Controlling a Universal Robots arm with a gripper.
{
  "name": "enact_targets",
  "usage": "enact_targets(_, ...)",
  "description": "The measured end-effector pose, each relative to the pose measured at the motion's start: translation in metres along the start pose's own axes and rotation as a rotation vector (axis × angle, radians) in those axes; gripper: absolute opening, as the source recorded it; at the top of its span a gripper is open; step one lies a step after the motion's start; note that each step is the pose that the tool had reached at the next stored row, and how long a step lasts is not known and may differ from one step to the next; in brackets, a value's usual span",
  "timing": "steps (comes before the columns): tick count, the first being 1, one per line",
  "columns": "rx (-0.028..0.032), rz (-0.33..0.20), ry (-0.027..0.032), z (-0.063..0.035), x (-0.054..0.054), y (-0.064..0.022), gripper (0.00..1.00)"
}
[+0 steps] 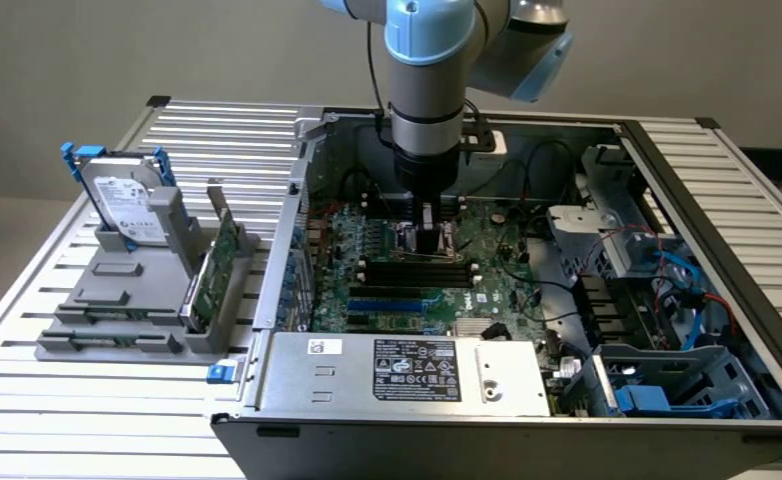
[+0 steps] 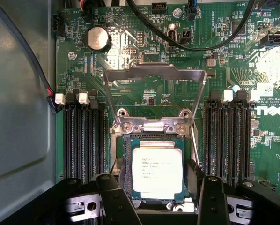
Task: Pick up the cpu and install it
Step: 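Place the cpu into insertion slot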
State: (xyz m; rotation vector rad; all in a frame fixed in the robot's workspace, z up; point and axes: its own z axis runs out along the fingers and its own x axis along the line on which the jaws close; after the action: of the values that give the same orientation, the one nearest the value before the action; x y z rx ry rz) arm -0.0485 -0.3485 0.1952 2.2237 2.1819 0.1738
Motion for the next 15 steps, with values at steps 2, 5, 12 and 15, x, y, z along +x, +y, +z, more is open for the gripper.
enact_targets(2, 0.0, 0.0, 0.0001, 0.0001, 0.0005, 0.0, 0.63)
enact_targets(5, 0.0, 0.0, 0.0, 0.0001, 0.0008, 0.0, 0.63)
enact_targets(12, -0.0001, 0.001, -0.0001, 0.0001, 0.0014, 0.0, 0.63)
enact_targets(15, -0.0001, 0.001, -0.0001, 0.0002, 0.0018, 0.0001, 0.63)
